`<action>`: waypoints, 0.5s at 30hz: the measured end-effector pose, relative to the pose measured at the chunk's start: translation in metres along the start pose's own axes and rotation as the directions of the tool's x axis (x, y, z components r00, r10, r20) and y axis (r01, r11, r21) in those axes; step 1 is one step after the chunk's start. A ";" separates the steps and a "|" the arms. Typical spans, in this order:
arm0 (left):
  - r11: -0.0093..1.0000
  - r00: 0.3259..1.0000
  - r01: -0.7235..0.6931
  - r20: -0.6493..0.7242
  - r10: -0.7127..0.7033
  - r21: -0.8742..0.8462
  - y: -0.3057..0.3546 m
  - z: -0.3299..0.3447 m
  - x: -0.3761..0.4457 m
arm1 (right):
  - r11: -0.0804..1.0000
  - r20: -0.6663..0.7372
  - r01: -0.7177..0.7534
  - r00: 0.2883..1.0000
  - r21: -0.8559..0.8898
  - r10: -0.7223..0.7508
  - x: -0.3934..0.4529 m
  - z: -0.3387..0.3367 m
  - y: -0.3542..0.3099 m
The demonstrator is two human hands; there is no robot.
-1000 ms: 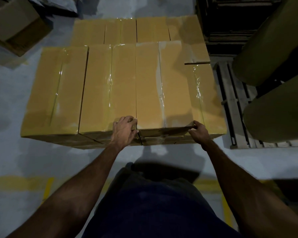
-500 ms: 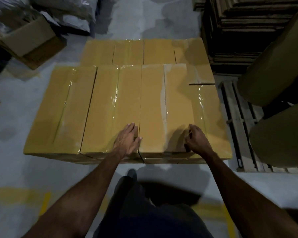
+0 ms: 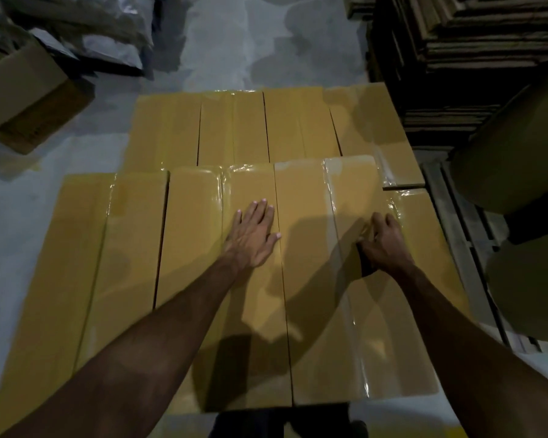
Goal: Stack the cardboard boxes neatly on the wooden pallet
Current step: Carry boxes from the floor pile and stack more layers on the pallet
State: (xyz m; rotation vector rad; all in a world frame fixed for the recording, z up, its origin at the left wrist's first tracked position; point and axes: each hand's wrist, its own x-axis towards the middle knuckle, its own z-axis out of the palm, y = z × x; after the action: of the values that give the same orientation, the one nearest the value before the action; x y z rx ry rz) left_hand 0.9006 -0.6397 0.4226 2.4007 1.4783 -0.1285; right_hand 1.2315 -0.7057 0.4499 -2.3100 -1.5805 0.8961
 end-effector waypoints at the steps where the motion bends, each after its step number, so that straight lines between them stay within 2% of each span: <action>1: 1.000 1.000 -0.011 -0.011 0.011 0.008 -0.004 -0.001 0.010 | 1.000 -0.020 -0.009 1.000 0.006 0.010 0.011 0.000 -0.004; 5: 1.000 1.000 -0.005 -0.018 0.006 0.019 -0.006 0.005 0.025 | 0.999 -0.081 -0.040 0.996 0.007 0.041 0.028 0.005 -0.011; 9: 1.000 1.000 0.019 0.005 -0.019 0.008 -0.005 0.007 0.029 | 1.000 -0.090 0.006 0.996 -0.008 -0.007 0.027 0.004 0.002; 15: 1.000 0.999 0.005 0.042 -0.005 0.001 -0.003 0.002 0.013 | 1.000 0.033 -0.012 0.999 -0.022 0.013 0.007 -0.002 0.027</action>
State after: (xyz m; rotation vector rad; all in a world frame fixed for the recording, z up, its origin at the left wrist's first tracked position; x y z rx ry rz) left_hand 0.9044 -0.6277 0.4169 2.3809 1.4658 -0.1795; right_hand 1.2549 -0.7102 0.4360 -2.3337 -1.5983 0.9290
